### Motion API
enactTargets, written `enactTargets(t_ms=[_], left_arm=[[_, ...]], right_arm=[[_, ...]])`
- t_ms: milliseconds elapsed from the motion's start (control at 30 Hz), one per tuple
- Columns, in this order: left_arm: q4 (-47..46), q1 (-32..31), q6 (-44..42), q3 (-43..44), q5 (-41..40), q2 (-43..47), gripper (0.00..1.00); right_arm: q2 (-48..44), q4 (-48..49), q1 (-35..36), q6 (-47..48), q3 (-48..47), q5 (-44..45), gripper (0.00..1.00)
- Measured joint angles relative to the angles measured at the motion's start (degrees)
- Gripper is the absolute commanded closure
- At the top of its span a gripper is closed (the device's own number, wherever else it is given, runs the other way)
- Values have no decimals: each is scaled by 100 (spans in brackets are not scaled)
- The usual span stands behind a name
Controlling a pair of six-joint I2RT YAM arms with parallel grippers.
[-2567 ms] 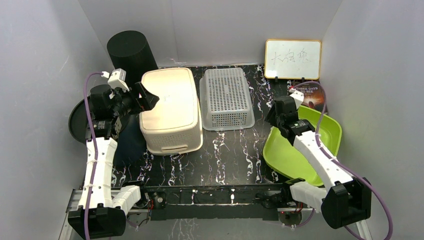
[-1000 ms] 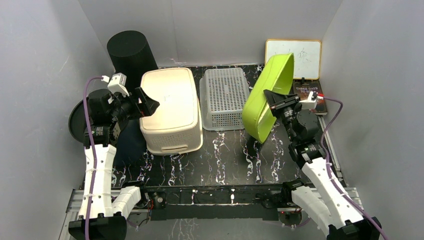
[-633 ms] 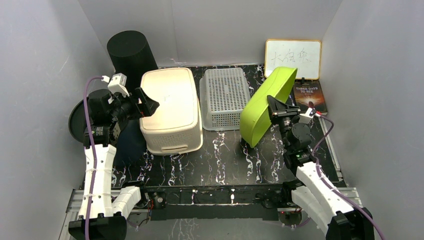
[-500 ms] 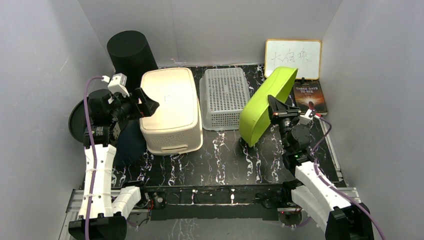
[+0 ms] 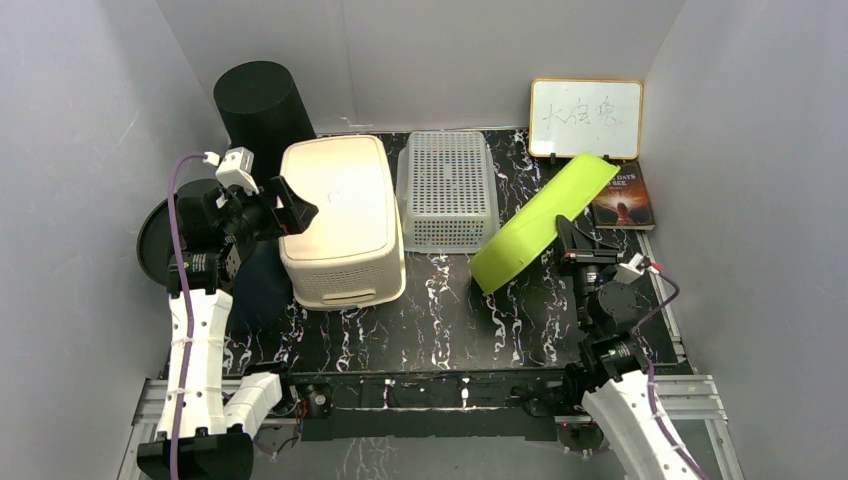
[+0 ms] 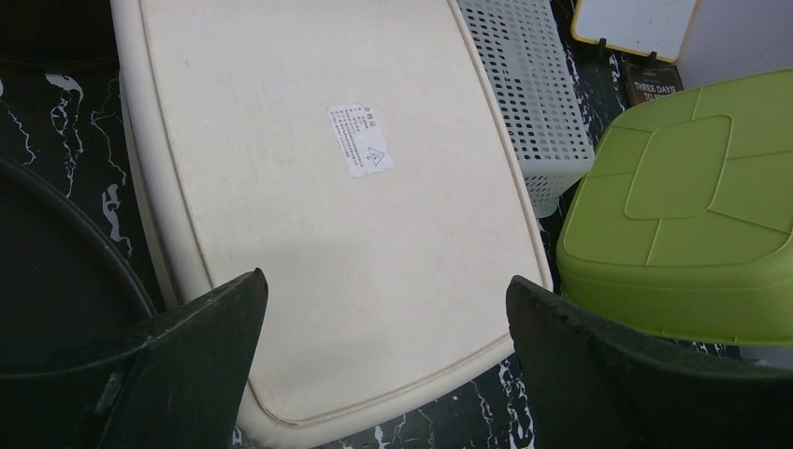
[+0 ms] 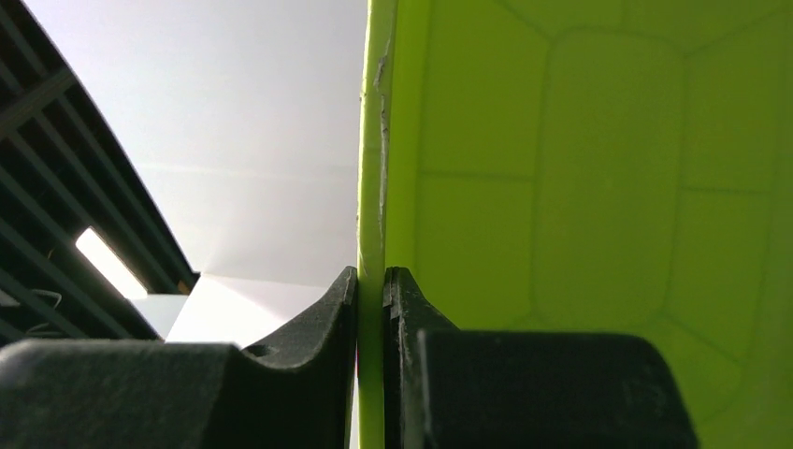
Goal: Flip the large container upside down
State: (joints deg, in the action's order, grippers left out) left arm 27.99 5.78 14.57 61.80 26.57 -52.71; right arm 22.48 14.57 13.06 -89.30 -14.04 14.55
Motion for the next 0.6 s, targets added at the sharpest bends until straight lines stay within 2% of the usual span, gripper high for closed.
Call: enactTargets(t_ms=[100,300,433,600], left_arm=[[2,0,20,0,2,9,2],[37,0,44,-2,2,70,2],[11,0,63,-48,4,116,2],[-195,-2,114,-197,98,166,2]], right_arm=[[-498,-728,-2,-90,-2,188,85],[-857,-2262,-9,-35,-369,542,78],[-863,-3427,-11,39,-782,723,63],[-852,-4612,-9,293,-1027,916,64]])
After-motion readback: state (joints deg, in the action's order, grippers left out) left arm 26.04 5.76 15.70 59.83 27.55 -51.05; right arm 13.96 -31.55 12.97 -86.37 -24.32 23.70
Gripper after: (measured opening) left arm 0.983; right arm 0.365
